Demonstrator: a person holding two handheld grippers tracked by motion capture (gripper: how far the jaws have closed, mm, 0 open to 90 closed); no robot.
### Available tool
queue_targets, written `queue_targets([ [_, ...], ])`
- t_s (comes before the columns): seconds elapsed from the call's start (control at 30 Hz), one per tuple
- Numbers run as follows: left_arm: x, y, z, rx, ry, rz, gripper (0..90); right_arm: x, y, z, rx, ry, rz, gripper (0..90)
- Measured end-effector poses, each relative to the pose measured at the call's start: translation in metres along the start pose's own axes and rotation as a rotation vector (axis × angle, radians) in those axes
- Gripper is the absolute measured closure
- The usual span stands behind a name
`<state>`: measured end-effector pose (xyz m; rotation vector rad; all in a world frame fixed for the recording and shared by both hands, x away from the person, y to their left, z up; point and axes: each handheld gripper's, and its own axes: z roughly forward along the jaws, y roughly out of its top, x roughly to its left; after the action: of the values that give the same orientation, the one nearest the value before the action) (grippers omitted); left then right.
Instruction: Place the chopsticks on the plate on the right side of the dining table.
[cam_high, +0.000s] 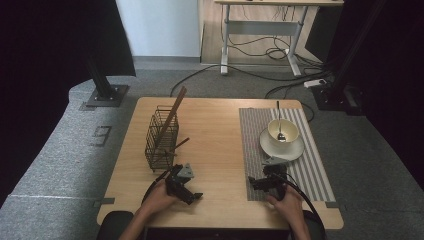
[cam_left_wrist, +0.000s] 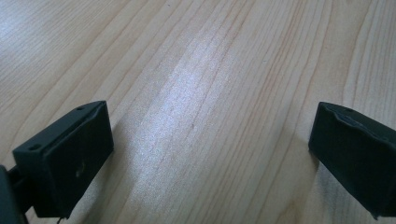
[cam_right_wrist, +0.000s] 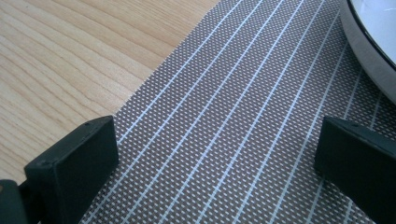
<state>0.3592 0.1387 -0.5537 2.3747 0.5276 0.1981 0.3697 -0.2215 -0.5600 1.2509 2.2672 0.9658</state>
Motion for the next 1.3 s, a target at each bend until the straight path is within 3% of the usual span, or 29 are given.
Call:
queue_targets([
  [1.3, -0.0002, 0.0001, -0.0002, 0.002, 0.003, -0.002, 0.0, 0.0007, 0.007, -0.0063, 0.005, 0.039, -0.021, 0.0],
])
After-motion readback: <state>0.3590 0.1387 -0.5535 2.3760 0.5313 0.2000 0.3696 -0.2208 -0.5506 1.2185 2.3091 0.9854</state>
